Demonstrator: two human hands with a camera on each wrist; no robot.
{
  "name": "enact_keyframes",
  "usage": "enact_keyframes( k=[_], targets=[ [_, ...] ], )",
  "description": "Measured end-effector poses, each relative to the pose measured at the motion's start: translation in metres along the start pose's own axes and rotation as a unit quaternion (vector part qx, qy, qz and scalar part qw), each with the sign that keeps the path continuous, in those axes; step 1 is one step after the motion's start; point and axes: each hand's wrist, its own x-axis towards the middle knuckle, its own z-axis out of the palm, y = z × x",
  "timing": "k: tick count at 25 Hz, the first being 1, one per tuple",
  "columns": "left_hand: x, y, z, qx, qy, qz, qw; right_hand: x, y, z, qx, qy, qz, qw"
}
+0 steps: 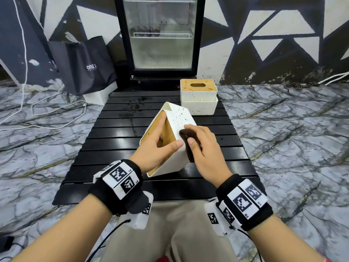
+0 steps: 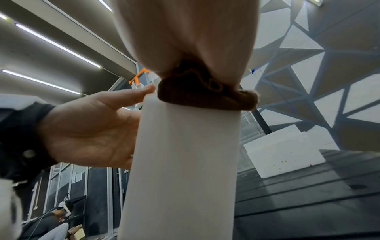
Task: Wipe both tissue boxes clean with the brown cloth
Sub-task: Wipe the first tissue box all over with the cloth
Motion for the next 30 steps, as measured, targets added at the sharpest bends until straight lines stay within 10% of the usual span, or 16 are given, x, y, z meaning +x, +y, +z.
enact_keyframes(
  k=[30],
  targets=[
    [-0.005,0.009,0.001,0.049,-0.054,0.006,0.997,0.029,-0.013,0.001,-0.037,0.029,0.038,0.998]
  ],
)
